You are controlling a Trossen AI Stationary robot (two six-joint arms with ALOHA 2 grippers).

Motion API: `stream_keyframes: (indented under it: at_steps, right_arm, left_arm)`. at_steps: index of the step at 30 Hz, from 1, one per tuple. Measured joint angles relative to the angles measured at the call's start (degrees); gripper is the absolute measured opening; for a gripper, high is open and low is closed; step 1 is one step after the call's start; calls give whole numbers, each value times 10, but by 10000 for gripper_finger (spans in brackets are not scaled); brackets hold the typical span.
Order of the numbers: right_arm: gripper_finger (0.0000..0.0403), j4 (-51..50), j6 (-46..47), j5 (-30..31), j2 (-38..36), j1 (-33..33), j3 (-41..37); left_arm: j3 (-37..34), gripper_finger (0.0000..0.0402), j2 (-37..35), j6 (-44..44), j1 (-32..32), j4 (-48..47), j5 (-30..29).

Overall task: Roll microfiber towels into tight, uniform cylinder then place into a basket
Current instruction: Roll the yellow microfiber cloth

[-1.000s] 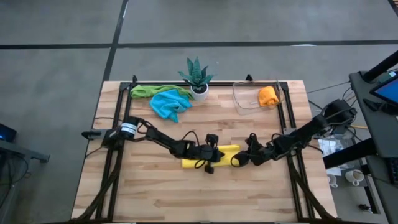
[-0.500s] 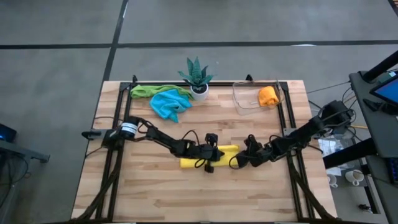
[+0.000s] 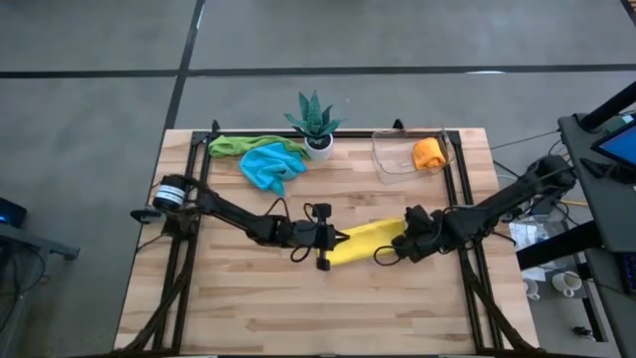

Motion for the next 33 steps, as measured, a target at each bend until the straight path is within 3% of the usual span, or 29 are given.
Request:
stream_keyframes:
  at_steps: [4, 10, 15, 23, 33]
  right_arm:
    - [9, 7, -7, 4, 2, -3, 28]
    - [9, 32, -23, 14, 31, -13, 49]
    - [9, 73, -36, 14, 52, -23, 48]
    - [9, 132, -60, 18, 71, -30, 51]
    - [9, 201, -86, 33, 76, -36, 52]
  left_arm:
    - [-11, 0, 29, 0, 6, 54, 9]
    - [15, 0, 93, -2, 14, 124, 77]
    - [78, 0, 163, 1, 17, 121, 83]
    - [175, 0, 233, 0, 40, 27, 89]
    - [193, 0, 249, -19, 51, 22, 90]
